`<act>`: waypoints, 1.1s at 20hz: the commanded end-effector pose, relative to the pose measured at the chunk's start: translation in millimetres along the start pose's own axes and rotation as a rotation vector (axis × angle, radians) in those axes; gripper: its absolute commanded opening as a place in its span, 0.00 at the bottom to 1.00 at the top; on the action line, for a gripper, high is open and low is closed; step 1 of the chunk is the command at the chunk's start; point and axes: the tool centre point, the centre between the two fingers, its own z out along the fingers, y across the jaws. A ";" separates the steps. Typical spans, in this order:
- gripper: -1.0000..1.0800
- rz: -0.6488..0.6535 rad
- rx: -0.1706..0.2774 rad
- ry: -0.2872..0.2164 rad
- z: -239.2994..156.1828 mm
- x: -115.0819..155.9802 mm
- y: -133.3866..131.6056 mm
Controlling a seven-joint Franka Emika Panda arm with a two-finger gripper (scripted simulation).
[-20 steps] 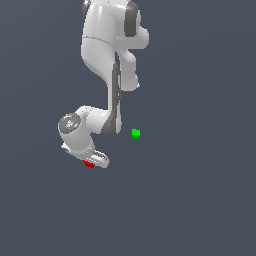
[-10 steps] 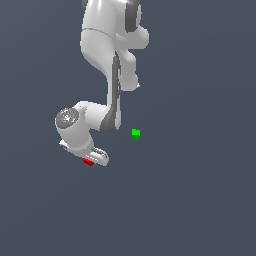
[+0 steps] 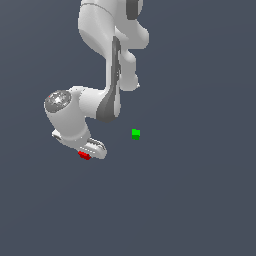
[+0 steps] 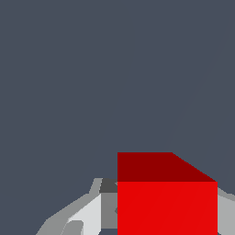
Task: Stack the red cube on top of the green cube.
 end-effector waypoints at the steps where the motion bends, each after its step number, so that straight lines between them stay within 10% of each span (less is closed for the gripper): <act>1: 0.00 0.000 0.000 -0.001 -9.4 0.0 0.1; 22: 0.00 -0.001 0.000 0.000 -2.9 -40.2 -25.1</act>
